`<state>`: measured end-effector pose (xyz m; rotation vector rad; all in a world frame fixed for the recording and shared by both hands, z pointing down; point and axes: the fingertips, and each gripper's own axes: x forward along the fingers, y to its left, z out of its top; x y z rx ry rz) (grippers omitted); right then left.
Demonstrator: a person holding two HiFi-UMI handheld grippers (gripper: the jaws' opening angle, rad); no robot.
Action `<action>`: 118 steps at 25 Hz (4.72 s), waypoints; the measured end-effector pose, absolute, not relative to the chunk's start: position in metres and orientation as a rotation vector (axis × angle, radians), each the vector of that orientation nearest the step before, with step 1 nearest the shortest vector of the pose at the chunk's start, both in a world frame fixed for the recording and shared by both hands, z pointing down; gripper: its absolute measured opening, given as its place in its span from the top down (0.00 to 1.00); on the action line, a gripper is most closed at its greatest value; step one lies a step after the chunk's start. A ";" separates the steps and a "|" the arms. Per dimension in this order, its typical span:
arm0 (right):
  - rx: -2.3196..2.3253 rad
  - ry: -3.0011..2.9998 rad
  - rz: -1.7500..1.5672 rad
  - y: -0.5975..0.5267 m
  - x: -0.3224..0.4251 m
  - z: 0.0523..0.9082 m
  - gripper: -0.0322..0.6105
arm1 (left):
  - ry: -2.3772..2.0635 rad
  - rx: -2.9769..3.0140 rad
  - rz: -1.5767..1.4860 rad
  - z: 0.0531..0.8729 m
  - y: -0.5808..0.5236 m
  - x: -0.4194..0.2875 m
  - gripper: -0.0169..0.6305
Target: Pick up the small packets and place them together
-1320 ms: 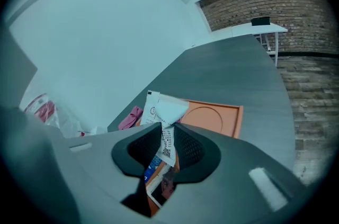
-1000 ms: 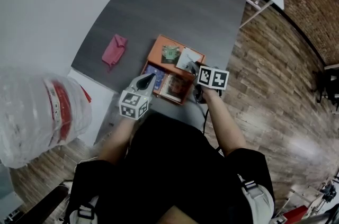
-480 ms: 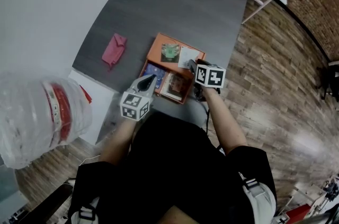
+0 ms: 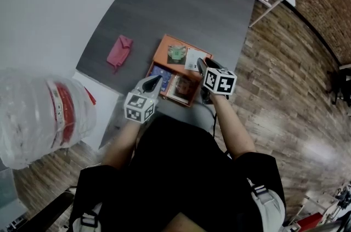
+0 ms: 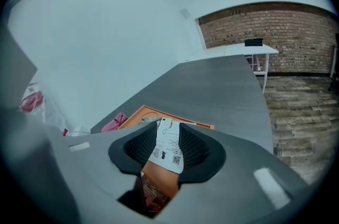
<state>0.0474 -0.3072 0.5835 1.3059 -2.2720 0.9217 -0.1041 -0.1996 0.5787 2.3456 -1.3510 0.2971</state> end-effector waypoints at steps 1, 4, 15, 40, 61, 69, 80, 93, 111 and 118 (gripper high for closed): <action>1.320 -2.298 0.901 -0.307 0.047 0.577 0.75 | -1.353 2.352 0.295 0.576 -0.200 -0.105 0.96; 1.340 -2.355 0.840 -0.304 0.046 0.562 0.79 | -1.361 2.366 0.293 0.572 -0.201 -0.110 0.96; 1.266 -2.565 0.710 -0.264 0.047 0.531 0.94 | -1.244 2.408 0.354 0.581 -0.200 -0.088 0.96; 0.993 -2.580 0.683 -0.174 0.070 0.564 0.94 | -0.689 2.293 1.058 0.683 -0.202 -0.018 0.53; 0.953 -2.556 0.722 -0.173 0.073 0.574 0.94 | -0.738 2.251 1.171 0.696 -0.199 -0.025 0.56; 0.939 -2.566 0.715 -0.176 0.070 0.571 0.94 | -0.725 2.376 1.123 0.666 -0.198 -0.023 0.83; 0.928 -2.581 0.694 -0.174 0.067 0.566 0.94 | -0.660 2.424 0.920 0.630 -0.189 -0.012 0.97; 0.874 -2.649 0.712 -0.178 0.046 0.555 0.94 | -0.856 2.500 0.576 0.567 -0.187 -0.041 0.97; 0.761 -2.669 0.675 -0.190 0.022 0.556 0.94 | -1.318 1.988 -0.213 0.559 -0.275 -0.125 0.97; 0.789 -2.629 0.625 -0.192 0.032 0.561 0.95 | -1.347 1.765 -0.301 0.591 -0.299 -0.135 0.97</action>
